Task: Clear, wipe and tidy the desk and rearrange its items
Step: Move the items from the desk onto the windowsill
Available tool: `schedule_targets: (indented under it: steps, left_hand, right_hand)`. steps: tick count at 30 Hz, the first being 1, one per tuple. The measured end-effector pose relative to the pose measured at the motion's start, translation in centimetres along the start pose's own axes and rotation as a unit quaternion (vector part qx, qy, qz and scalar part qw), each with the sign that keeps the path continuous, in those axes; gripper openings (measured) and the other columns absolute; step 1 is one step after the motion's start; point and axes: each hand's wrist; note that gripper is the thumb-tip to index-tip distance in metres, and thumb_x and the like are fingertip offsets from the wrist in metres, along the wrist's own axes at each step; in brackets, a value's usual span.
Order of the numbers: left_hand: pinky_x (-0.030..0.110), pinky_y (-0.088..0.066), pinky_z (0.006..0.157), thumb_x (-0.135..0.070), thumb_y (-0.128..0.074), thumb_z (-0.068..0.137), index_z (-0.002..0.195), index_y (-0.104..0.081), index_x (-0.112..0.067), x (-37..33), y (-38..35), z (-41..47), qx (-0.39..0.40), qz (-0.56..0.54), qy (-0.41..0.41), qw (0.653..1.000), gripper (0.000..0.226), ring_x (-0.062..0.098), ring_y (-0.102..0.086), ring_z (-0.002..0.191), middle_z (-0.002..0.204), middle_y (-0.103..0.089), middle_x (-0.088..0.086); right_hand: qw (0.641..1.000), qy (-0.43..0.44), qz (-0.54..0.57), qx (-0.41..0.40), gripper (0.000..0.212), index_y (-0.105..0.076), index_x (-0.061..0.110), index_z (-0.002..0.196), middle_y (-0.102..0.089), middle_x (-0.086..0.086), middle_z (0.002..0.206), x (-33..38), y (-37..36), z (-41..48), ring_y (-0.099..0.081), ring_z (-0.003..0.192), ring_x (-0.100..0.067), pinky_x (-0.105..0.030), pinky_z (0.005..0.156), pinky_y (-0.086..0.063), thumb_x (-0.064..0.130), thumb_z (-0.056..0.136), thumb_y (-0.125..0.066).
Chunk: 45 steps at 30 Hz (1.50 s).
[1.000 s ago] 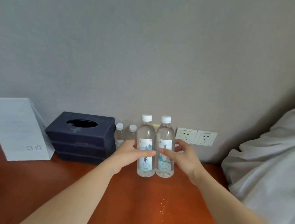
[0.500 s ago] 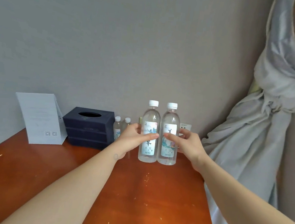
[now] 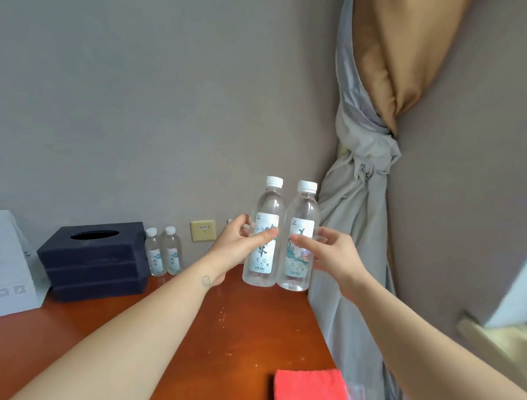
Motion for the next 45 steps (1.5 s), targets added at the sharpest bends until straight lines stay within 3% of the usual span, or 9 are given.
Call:
schedule_targets:
  steps: [6, 11, 14, 17, 21, 26, 31, 38, 45]
  left_hand:
    - [0.037, -0.056, 0.086, -0.042, -0.077, 0.081, 0.112, -0.058, -0.015, -1.5, -5.1, -2.8, 0.094, -0.016, -0.017, 0.995, 0.045, 0.011, -0.071, 0.092, 0.104, -0.071, 0.000]
    - [0.044, -0.055, 0.093, -0.058, -0.083, 0.066, 0.114, -0.059, -0.023, -3.5, -10.8, -4.8, 0.190, -0.015, -0.034, 0.981, 0.064, 0.013, -0.069, 0.101, 0.111, -0.070, 0.000]
    - [0.043, -0.054, 0.094, -0.049, -0.080, 0.077, 0.113, -0.060, -0.026, -5.0, -15.2, -6.4, 0.248, -0.021, -0.044, 0.967, 0.047, 0.013, -0.068, 0.102, 0.109, -0.069, -0.003]
    - [0.039, -0.055, 0.089, -0.041, -0.077, 0.082, 0.104, -0.060, -0.027, -6.5, -20.1, -8.3, 0.305, -0.031, -0.057, 0.950, 0.032, 0.014, -0.068, 0.098, 0.110, -0.070, 0.000]
    - [0.031, -0.055, 0.075, -0.041, -0.076, 0.083, 0.108, -0.059, -0.021, -8.4, -26.3, -11.6, 0.383, -0.037, -0.078, 0.920, 0.037, 0.014, -0.069, 0.097, 0.111, -0.069, 0.004]
    - [0.041, -0.051, 0.095, -0.055, -0.079, 0.069, 0.111, -0.059, -0.026, -10.8, -33.0, -16.0, 0.470, -0.034, -0.107, 0.875, 0.055, 0.016, -0.068, 0.100, 0.106, -0.072, -0.001]
    - [0.032, -0.052, 0.079, -0.038, -0.077, 0.081, 0.117, -0.055, -0.017, -12.8, -39.7, -21.6, 0.540, -0.039, -0.127, 0.831, 0.046, 0.014, -0.067, 0.090, 0.099, -0.069, 0.002]
    - [0.038, -0.055, 0.089, -0.042, -0.085, 0.070, 0.119, -0.054, -0.021, -13.9, -49.4, -29.1, 0.589, -0.021, -0.176, 0.788, 0.062, 0.015, -0.066, 0.101, 0.108, -0.069, 0.002]
    - [0.032, -0.044, 0.088, -0.040, -0.085, 0.073, 0.128, -0.050, -0.025, -13.7, -56.5, -35.7, 0.601, -0.003, -0.209, 0.771, 0.067, 0.010, -0.058, 0.105, 0.108, -0.063, -0.009]
  right_hand:
    - [0.994, -0.036, -0.025, -0.099, 0.095, -0.056, 0.012, 0.129, -0.068, -0.005, 0.115, -0.8, 4.8, -6.4, -0.070, 0.098, -0.016, -0.039, 0.086, -0.058, 0.060, 0.052, -0.085]
    - [0.980, -0.046, -0.045, -0.189, 0.060, -0.073, 0.022, 0.099, -0.075, -0.006, 0.091, -0.6, 9.8, -12.8, -0.073, 0.087, -0.020, -0.047, 0.082, -0.059, 0.056, 0.051, -0.083]
    - [0.967, -0.060, -0.041, -0.246, 0.047, -0.072, 0.019, 0.098, -0.075, -0.008, 0.090, -0.5, 13.1, -16.9, -0.073, 0.085, -0.020, -0.047, 0.081, -0.059, 0.045, 0.061, -0.085]
    - [0.948, -0.081, -0.064, -0.302, 0.064, -0.067, 0.015, 0.114, -0.074, -0.004, 0.098, -0.5, 16.5, -21.3, -0.072, 0.088, -0.014, -0.040, 0.082, -0.060, 0.047, 0.061, -0.086]
    - [0.922, -0.089, -0.067, -0.371, 0.049, -0.070, 0.017, 0.108, -0.075, -0.004, 0.092, -0.1, 20.6, -27.7, -0.073, 0.086, -0.017, -0.046, 0.086, -0.058, 0.035, 0.067, -0.088]
    - [0.886, -0.104, -0.090, -0.442, 0.063, -0.071, 0.021, 0.100, -0.075, -0.004, 0.093, 0.2, 24.7, -35.3, -0.072, 0.091, -0.020, -0.046, 0.086, -0.058, 0.056, 0.050, -0.087]
    - [0.848, -0.124, -0.089, -0.507, 0.041, -0.068, 0.021, 0.102, -0.073, -0.006, 0.095, -0.1, 28.2, -42.7, -0.070, 0.091, -0.018, -0.033, 0.079, -0.055, 0.036, 0.069, -0.086]
    - [0.798, -0.145, -0.105, -0.576, 0.044, -0.067, 0.020, 0.109, -0.070, 0.002, 0.090, -1.8, 33.2, -52.2, -0.063, 0.082, -0.008, -0.022, 0.069, -0.045, 0.033, 0.071, -0.085]
    - [0.768, -0.173, -0.119, -0.605, 0.039, -0.069, 0.027, 0.107, -0.069, 0.003, 0.093, -5.1, 38.3, -59.4, -0.064, 0.091, -0.013, -0.029, 0.078, -0.048, 0.026, 0.071, -0.086]
Point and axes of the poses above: each hand's wrist, its own z-axis towards the middle knuckle, its own y-axis out of the back of the hand, x = y × z
